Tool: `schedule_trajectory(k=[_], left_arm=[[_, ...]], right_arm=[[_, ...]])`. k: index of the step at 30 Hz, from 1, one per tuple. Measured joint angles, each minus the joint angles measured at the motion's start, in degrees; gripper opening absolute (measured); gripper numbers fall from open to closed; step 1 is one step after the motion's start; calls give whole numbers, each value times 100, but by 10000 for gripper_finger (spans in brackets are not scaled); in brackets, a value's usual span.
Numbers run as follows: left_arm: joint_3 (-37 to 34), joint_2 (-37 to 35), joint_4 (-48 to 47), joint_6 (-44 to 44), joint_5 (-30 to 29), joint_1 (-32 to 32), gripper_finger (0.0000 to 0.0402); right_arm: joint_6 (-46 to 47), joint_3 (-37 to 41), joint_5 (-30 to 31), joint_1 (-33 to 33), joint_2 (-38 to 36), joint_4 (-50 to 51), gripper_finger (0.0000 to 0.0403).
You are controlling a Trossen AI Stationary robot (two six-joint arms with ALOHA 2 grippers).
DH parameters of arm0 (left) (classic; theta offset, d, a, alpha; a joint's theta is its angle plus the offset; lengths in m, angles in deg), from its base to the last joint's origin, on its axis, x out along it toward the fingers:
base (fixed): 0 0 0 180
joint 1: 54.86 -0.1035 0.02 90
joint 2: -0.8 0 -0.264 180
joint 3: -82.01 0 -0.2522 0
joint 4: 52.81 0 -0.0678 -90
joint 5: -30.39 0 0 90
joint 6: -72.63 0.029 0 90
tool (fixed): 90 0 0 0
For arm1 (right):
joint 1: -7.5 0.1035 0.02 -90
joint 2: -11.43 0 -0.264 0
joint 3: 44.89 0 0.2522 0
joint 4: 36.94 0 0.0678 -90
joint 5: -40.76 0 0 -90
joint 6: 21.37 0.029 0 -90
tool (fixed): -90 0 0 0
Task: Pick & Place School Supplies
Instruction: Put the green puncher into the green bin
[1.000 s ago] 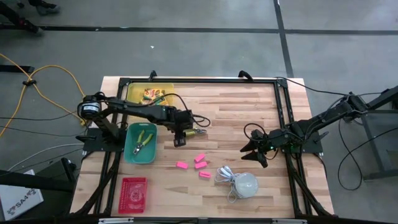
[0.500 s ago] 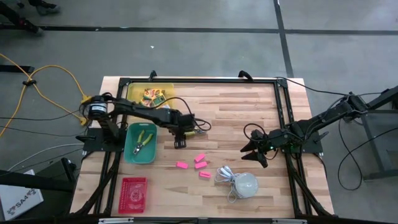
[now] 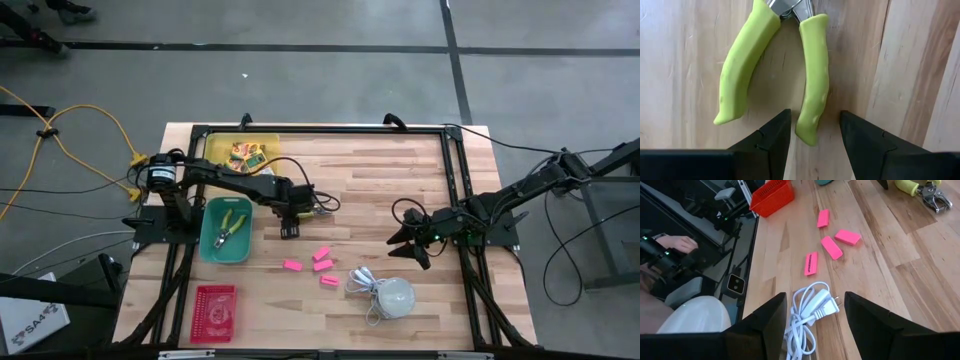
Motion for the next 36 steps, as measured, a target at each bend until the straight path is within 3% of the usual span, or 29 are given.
schedule_trajectory(k=[7,19,29,36], left_arm=[[-2,0,88,71,-136,6,161],[-7,4,352,59,-190,0,98],[-6,4,210,-47,-170,0,84],[-2,0,192,-134,-151,2,29]], right_arm=[[2,0,1,0,0,0,190],[4,0,0,0,0,0,190],[4,0,0,0,0,0,190],[4,0,-2,0,0,-1,190]])
